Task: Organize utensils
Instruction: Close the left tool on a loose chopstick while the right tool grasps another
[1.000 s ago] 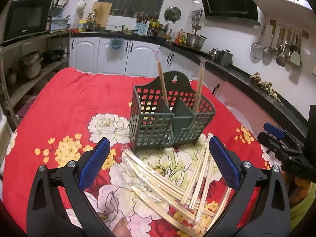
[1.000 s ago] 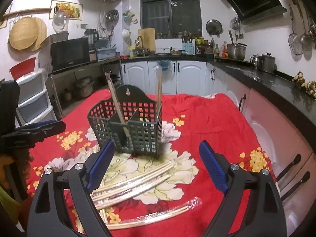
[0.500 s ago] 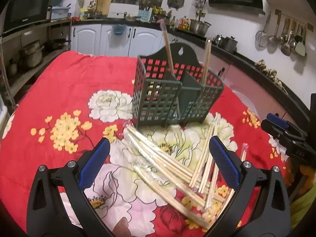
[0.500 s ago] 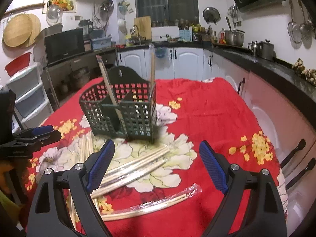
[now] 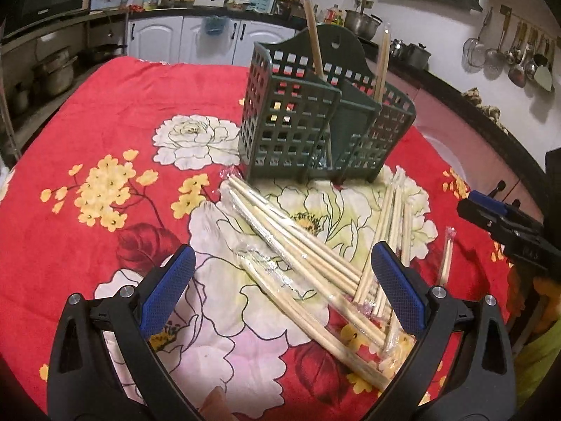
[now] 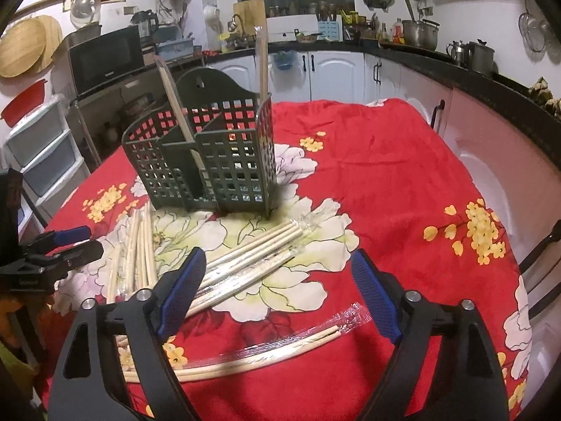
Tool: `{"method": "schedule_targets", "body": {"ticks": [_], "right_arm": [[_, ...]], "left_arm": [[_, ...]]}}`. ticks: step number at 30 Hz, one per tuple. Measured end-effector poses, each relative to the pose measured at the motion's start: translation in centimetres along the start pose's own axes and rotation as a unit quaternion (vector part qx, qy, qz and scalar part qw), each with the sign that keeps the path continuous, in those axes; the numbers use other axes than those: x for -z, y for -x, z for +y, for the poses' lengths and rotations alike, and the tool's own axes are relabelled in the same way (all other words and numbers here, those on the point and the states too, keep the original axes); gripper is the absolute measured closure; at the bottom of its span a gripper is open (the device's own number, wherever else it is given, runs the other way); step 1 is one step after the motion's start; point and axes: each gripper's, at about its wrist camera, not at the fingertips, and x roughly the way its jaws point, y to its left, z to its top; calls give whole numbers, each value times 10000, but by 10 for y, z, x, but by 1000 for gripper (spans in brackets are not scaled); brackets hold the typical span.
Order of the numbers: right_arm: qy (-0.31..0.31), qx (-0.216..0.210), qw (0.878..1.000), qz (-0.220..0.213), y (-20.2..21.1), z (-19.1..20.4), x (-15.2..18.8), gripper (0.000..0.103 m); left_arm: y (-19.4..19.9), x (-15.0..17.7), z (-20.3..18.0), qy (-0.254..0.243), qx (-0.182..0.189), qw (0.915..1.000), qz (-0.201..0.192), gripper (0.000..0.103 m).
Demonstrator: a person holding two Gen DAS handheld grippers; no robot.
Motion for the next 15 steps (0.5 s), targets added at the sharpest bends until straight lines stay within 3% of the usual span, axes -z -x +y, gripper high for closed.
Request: {"method": "schedule_targets", "body": {"ticks": [8,13,15], "right_arm": [[-28,-41,9998,182,-16,-2,-1,37],[-5,-54,9997,231,-21,-3,-2,42],[-24,-40,9996,263,-24,-4,-3,44]], "left_arm": [[-9,4,9,135,53,9998,168,11],[-16,4,17,254,95,9993,272,39],[-20,2,21,308,85,9990,326,45]]}}
